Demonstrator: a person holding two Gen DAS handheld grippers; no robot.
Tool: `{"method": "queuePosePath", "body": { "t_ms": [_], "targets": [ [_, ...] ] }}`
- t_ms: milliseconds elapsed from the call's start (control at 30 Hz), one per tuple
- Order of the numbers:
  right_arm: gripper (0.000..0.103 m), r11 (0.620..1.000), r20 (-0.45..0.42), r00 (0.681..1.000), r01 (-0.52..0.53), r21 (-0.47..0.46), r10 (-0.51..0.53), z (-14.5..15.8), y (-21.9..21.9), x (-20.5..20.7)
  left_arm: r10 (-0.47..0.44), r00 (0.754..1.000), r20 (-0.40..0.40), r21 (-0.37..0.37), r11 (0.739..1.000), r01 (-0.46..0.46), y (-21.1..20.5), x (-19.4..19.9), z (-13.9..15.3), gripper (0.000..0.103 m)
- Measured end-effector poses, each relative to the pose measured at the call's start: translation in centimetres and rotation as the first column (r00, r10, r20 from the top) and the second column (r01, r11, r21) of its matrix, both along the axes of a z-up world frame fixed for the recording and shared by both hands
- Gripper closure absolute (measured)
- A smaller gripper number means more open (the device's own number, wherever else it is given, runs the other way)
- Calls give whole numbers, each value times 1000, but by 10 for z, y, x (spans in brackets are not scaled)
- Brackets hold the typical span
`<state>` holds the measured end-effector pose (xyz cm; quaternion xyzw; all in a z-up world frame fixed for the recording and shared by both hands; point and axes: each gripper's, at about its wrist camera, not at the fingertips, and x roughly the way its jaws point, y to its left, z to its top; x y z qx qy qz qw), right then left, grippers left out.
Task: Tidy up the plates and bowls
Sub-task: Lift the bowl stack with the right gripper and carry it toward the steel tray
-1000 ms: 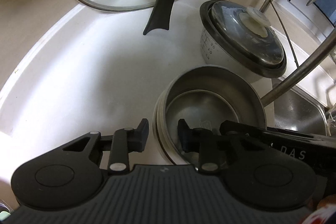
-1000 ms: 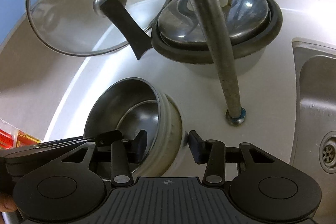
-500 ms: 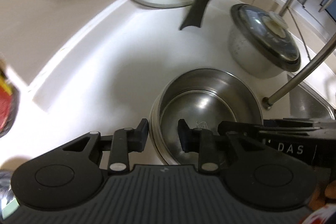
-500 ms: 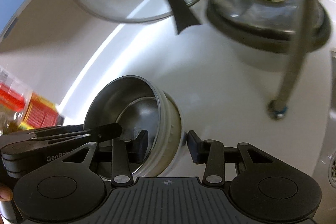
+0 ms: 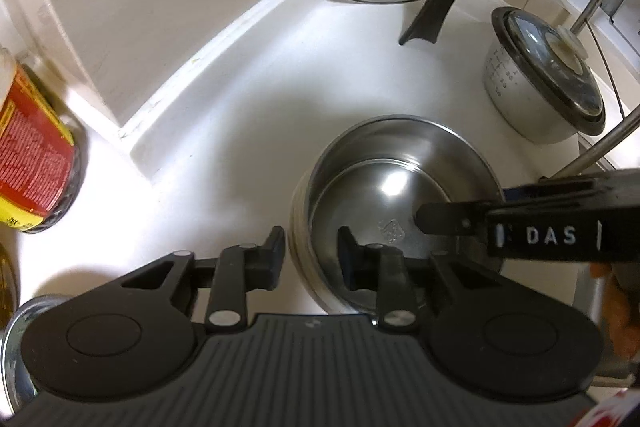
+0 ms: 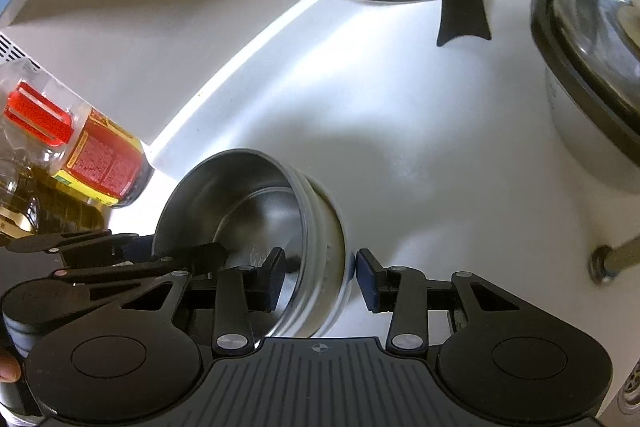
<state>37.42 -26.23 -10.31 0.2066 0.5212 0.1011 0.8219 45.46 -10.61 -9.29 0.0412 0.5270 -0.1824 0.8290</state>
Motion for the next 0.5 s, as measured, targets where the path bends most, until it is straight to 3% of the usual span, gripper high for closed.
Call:
{"method": "queuePosePath", "body": {
  "t_ms": [100, 267, 500],
  "targets": [
    [68, 1000, -20, 1000, 4, 18, -4, -1, -4, 4, 10, 1000, -16, 8, 1000, -10, -1, 3, 0, 85],
    [70, 999, -26, 1000, -6, 32, 7, -2, -7, 2, 47, 996, -81, -51, 997, -51, 11, 7, -2, 83],
    [70, 999, -28, 999, -29, 15, 30, 0, -5, 6, 48, 996, -76, -29, 998, -51, 6, 6, 0, 85]
  ]
}}
